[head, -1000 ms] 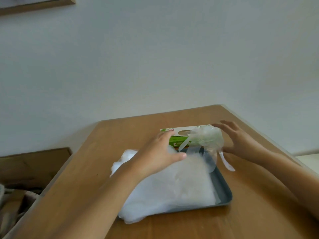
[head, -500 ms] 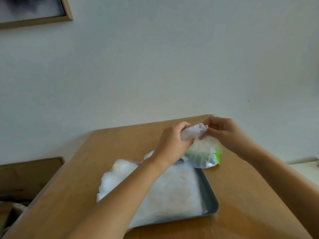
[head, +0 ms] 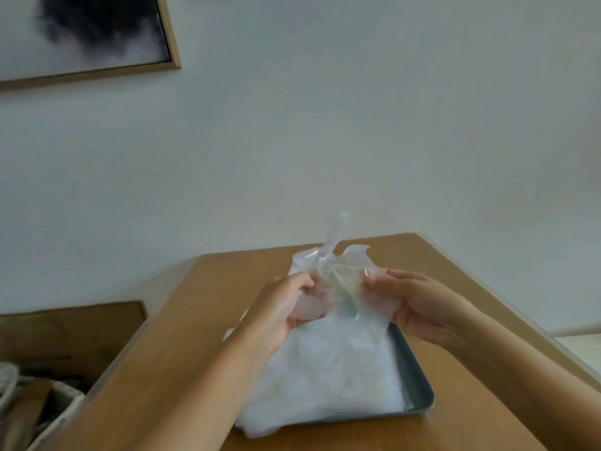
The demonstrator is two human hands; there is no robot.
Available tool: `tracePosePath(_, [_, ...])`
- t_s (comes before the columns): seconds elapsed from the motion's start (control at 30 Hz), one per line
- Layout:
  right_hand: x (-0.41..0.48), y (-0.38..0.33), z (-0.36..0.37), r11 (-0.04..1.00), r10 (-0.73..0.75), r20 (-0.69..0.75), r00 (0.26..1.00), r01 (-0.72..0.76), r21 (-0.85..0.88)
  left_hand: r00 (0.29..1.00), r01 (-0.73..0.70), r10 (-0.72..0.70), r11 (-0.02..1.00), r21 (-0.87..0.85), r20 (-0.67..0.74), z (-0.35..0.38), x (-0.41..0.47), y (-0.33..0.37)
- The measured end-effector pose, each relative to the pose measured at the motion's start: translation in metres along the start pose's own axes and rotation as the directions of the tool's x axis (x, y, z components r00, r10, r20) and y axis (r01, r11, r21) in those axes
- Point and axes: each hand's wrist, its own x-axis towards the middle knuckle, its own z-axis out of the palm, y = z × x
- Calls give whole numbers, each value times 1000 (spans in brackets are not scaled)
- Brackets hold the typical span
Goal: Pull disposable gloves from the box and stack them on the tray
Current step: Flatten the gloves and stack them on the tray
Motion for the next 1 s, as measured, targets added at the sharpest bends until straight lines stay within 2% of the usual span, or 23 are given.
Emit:
tracePosePath(0.07, [1,-8,13,984,-70,-9,998,67,-164,1000,27,-27,999,38,-11,-19,-7,-10])
tracePosePath(0.13, [-1,-22,28,916,-109,16,994,107,-386,997,36,-33,998,51,-63,-43,-9,-12])
tracePosePath(0.17, [-2,-30,37,842,-102,55,993,116,-528,995,15,-9,998,61,-99,-55,-8,-12])
tracePosePath(0.23, [-4,-42,54,585,-30,105,994,102,-804,989,-87,100,989,122,-109,-72,-7,-8])
tracePosePath(0.3, [-9,-51,74,323,91,137,986,101,-941,970,-239,243,955,173,-1,-78,-15,1])
tracePosePath(0.33, [-11,-53,85,244,149,153,977,114,-963,944,-330,317,927,179,95,-78,-21,7])
tracePosePath(0.4, [-14,-58,105,157,233,175,956,141,-977,867,-465,399,864,195,300,-75,-33,22])
tracePosePath(0.47, [-16,-61,117,61,256,190,948,180,-982,815,-480,315,838,261,486,-73,-41,34])
tracePosePath(0.53, [-19,-63,122,-3,228,218,949,224,-975,778,-453,168,817,356,605,-71,-45,37])
tracePosePath(0.57, [-21,-66,122,2,205,239,949,244,-970,768,-469,126,778,418,628,-71,-45,36])
tracePosePath(0.63, [-25,-71,118,110,161,284,945,269,-957,784,-481,99,721,499,613,-70,-45,30])
tracePosePath(0.73, [-26,-73,106,324,99,309,946,262,-909,825,-339,-2,798,498,566,-77,-43,17])
tracePosePath(0.83, [-25,-67,92,517,47,252,967,192,-834,799,-282,-52,848,449,599,-86,-42,11])
tracePosePath(0.93, [-22,-55,74,620,8,151,989,113,-776,803,-118,-112,933,341,585,-96,-41,14])
tracePosePath(1.0, [-17,-43,61,650,10,81,997,56,-758,848,-45,-135,946,322,513,-102,-39,18])
